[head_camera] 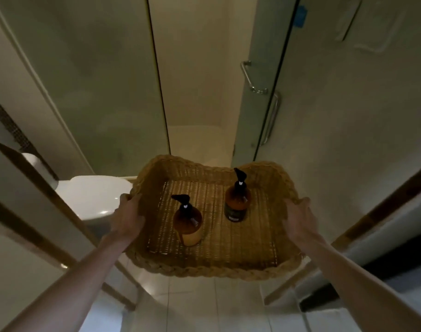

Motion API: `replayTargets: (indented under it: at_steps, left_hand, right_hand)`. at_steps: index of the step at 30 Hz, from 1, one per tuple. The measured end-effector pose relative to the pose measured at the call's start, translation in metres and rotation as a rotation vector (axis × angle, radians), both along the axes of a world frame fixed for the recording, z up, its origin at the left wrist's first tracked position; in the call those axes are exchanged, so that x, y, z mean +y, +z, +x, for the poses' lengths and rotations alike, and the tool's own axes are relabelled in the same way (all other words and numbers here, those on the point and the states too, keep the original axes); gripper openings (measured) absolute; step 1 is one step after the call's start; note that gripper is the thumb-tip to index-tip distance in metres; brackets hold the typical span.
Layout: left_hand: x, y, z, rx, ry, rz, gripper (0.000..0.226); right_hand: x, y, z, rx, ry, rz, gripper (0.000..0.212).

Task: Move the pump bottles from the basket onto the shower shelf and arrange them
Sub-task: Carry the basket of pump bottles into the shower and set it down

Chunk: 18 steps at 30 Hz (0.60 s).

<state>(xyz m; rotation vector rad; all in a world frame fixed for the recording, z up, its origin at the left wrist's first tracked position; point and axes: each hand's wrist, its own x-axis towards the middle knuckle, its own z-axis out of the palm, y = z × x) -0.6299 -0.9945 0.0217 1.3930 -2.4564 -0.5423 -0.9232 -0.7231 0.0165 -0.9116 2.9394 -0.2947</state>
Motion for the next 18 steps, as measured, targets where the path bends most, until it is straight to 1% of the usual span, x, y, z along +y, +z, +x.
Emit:
replayTargets:
  at_steps: [5, 8, 12, 16, 18]
  left_hand:
    - [-0.041, 0.000, -0.032, -0.048, 0.016, -0.003, 0.050]
    - [-0.062, -0.003, -0.049, -0.052, 0.012, 0.010, 0.048]
    - [-0.089, -0.008, -0.068, -0.046, 0.034, 0.042, 0.047]
    - [-0.127, -0.013, -0.095, -0.061, 0.058, 0.038, 0.044]
    - [-0.149, -0.014, -0.111, -0.072, 0.075, 0.038, 0.046]
  right_hand:
    - [-0.030, 0.004, -0.022, -0.032, -0.015, 0.015, 0.033]
    - [-0.050, 0.002, -0.037, -0.045, -0.014, 0.010, 0.027]
    - [-0.082, -0.011, -0.065, -0.035, 0.009, -0.009, 0.025]
    - [-0.129, -0.027, -0.099, -0.067, 0.021, -0.041, 0.016]
    - [-0.154, -0.033, -0.118, -0.070, 0.021, -0.050, 0.018]
